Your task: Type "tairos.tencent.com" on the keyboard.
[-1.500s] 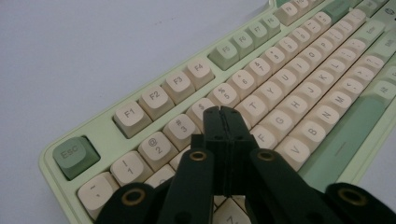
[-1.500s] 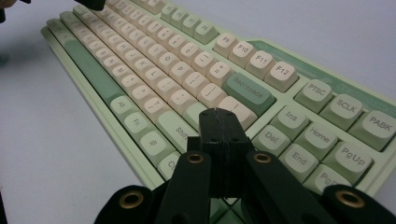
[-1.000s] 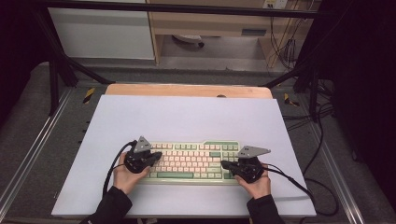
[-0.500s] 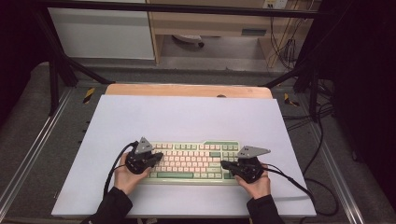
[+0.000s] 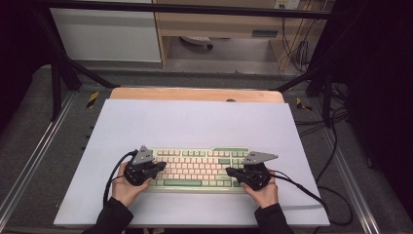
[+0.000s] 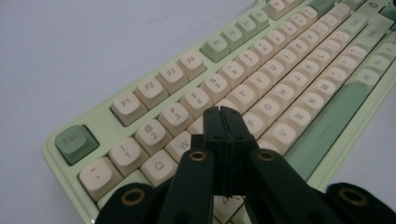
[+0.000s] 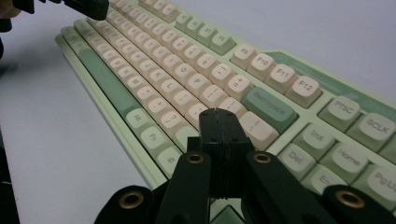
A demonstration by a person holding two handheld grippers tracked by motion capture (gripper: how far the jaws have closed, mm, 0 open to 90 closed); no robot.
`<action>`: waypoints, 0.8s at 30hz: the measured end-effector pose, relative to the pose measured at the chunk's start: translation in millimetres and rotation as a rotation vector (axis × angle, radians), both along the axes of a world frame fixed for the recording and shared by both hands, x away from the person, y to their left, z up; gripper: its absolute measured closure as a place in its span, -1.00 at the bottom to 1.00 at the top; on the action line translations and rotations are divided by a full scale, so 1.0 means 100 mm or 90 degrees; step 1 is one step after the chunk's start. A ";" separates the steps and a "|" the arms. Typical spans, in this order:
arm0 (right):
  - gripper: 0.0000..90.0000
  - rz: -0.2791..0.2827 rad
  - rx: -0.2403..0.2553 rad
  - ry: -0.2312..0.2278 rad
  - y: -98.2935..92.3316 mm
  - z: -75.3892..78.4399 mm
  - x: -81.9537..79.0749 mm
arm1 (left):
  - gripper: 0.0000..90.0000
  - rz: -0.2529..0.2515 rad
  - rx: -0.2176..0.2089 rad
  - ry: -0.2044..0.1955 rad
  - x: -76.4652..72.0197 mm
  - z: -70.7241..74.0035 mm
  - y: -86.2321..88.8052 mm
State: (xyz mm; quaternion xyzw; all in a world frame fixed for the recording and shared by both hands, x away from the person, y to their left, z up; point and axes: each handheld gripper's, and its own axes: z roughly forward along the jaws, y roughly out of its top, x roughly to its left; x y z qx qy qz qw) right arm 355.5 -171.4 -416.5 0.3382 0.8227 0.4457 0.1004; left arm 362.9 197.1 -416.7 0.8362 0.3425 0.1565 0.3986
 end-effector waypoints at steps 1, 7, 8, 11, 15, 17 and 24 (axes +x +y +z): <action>1.00 0.002 0.001 0.000 0.02 0.01 0.00 | 1.00 0.002 0.001 0.001 0.00 0.00 0.02; 1.00 0.015 0.001 0.006 0.16 0.00 0.02 | 1.00 0.010 -0.007 0.002 -0.03 -0.01 0.11; 1.00 0.019 0.002 0.006 0.18 0.00 0.03 | 1.00 0.010 -0.007 0.002 -0.04 -0.01 0.11; 1.00 0.023 0.001 0.010 0.24 -0.01 0.03 | 1.00 0.012 -0.008 0.001 -0.05 -0.02 0.13; 1.00 0.032 0.005 0.010 0.34 -0.01 0.04 | 1.00 0.014 -0.010 0.001 -0.06 -0.03 0.16; 1.00 0.038 0.003 0.011 0.38 -0.02 0.05 | 1.00 0.015 -0.010 0.002 -0.06 -0.03 0.17; 1.00 0.047 0.005 0.019 0.53 -0.03 0.07 | 1.00 0.018 -0.013 0.004 -0.06 -0.03 0.19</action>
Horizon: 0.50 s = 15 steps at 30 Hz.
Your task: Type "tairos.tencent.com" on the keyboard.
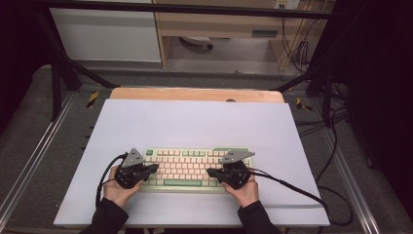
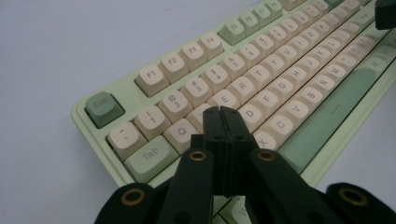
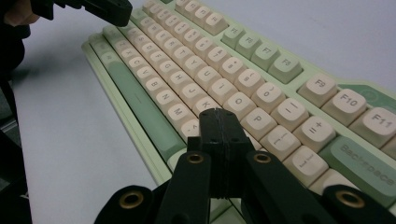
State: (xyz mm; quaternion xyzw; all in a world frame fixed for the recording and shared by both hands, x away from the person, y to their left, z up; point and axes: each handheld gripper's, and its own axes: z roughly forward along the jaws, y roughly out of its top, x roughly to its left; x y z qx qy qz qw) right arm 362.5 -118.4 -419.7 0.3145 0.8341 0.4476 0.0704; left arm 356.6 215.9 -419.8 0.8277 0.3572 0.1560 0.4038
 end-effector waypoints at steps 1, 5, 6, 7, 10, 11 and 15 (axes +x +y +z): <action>1.00 0.003 0.002 -0.001 0.01 0.00 0.01 | 1.00 -0.001 0.001 0.000 0.00 0.00 0.00; 1.00 0.005 0.002 0.001 0.07 0.00 0.02 | 1.00 0.000 0.001 0.001 0.00 -0.01 0.00; 1.00 0.006 0.003 -0.001 0.09 0.00 0.02 | 1.00 0.000 0.001 0.000 0.00 -0.01 0.00; 1.00 0.007 0.004 -0.001 0.11 0.00 0.02 | 1.00 0.000 0.001 0.000 0.00 -0.01 0.00; 1.00 0.009 0.009 0.004 0.17 0.00 0.03 | 1.00 -0.001 0.000 -0.001 0.00 0.00 0.00; 1.00 0.010 0.008 0.003 0.19 0.00 0.04 | 1.00 0.000 0.000 -0.001 0.00 0.00 0.00; 1.00 0.019 0.004 0.003 0.29 -0.02 0.04 | 1.00 -0.001 0.000 -0.002 0.00 0.00 0.00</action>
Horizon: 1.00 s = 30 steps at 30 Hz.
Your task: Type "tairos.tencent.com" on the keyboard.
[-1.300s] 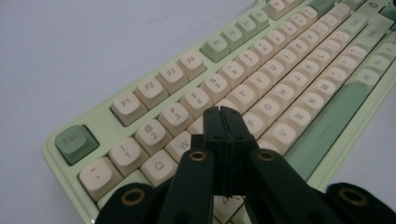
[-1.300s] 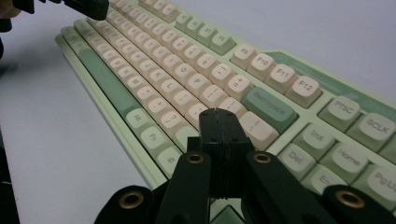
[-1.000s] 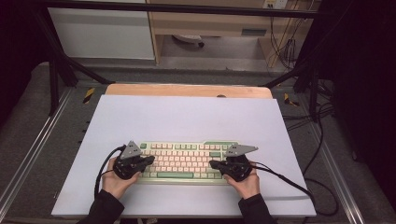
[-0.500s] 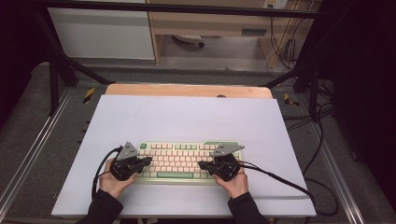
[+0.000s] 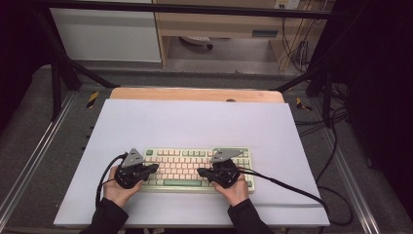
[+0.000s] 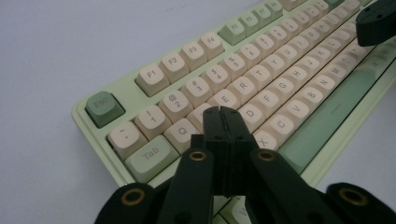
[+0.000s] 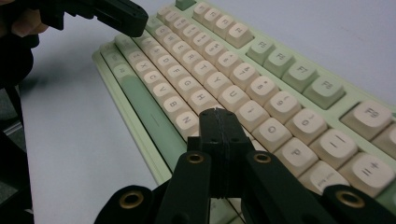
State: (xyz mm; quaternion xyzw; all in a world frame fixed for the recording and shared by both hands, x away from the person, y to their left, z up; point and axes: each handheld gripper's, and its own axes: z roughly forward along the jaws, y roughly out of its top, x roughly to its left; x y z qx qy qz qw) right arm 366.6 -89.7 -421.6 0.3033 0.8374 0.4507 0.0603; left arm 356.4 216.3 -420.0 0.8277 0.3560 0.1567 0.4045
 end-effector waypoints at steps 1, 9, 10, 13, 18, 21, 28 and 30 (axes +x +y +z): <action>1.00 0.001 0.005 0.003 0.02 0.00 0.00 | 1.00 0.000 0.000 0.000 0.00 0.00 0.00; 1.00 0.010 0.005 0.008 0.18 -0.04 0.01 | 1.00 0.000 0.001 0.001 0.00 -0.01 0.00; 1.00 0.010 0.002 0.007 0.19 -0.05 0.01 | 1.00 0.000 0.001 0.000 0.00 0.00 0.00; 1.00 0.013 -0.002 0.006 0.24 -0.06 0.01 | 1.00 0.000 0.001 0.001 0.00 -0.01 0.00; 1.00 0.015 -0.007 0.006 0.29 -0.09 0.01 | 1.00 0.000 0.002 0.001 0.00 -0.01 0.00; 1.00 0.018 -0.009 0.008 0.30 -0.11 0.02 | 1.00 0.001 0.001 0.001 0.00 0.00 0.01; 1.00 0.021 -0.013 0.008 0.32 -0.14 0.01 | 1.00 0.000 0.002 0.001 0.00 -0.01 0.01; 1.00 0.021 -0.018 0.008 0.32 -0.14 0.00 | 1.00 0.000 0.002 0.000 0.00 0.00 0.01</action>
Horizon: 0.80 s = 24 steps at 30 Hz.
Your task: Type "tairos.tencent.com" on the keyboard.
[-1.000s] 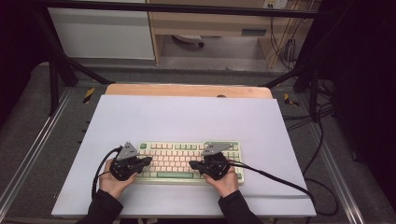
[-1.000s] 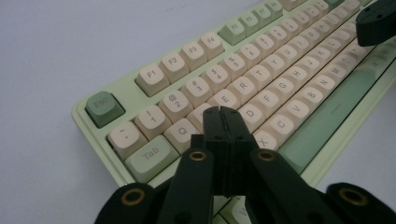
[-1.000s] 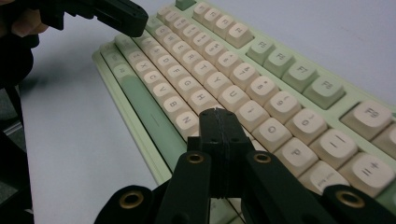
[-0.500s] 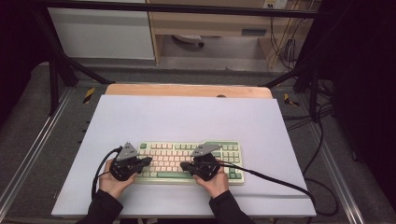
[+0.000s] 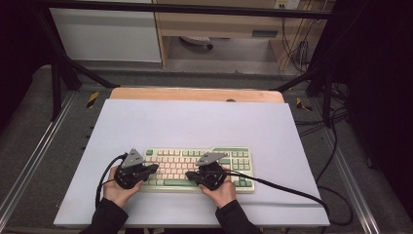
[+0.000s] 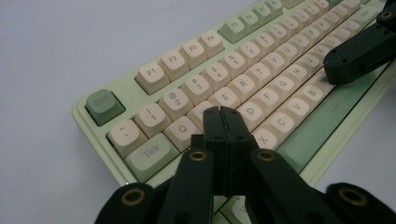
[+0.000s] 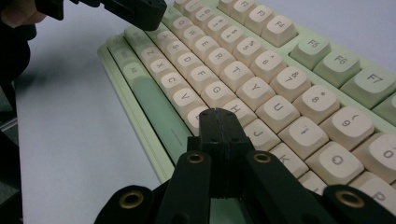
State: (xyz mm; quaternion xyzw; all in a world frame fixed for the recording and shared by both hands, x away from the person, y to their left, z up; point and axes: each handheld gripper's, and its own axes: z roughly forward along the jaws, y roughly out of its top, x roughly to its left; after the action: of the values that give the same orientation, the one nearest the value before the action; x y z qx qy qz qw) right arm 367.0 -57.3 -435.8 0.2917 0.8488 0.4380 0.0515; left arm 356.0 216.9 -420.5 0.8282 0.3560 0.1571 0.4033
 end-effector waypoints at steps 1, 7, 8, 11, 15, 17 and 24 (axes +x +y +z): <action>1.00 -0.001 -0.004 0.001 0.00 -0.01 0.00 | 1.00 0.000 0.000 0.000 0.00 0.00 0.00; 1.00 0.000 0.007 -0.008 -0.01 0.03 -0.01 | 1.00 0.001 -0.003 -0.001 -0.01 0.01 0.00; 1.00 0.000 0.011 -0.011 -0.02 0.05 -0.01 | 1.00 0.001 -0.003 -0.002 -0.01 0.01 0.00; 1.00 -0.002 0.015 -0.019 -0.06 0.12 -0.01 | 1.00 0.000 -0.003 -0.003 -0.01 0.01 0.00; 1.00 -0.007 0.012 -0.030 -0.12 0.20 0.00 | 1.00 -0.002 -0.003 -0.002 -0.01 0.01 0.00; 1.00 -0.010 0.007 -0.033 -0.14 0.22 0.00 | 1.00 -0.003 -0.004 -0.002 -0.02 0.02 0.00; 1.00 -0.026 0.008 -0.035 -0.31 0.25 0.00 | 1.00 -0.007 -0.006 -0.001 -0.03 0.03 -0.02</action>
State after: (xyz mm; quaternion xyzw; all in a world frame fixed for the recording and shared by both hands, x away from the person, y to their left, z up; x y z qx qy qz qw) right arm 366.9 -88.0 -410.5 0.2969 0.8383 0.4498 0.0818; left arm 353.3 214.9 -417.3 0.8282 0.3516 0.1537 0.4085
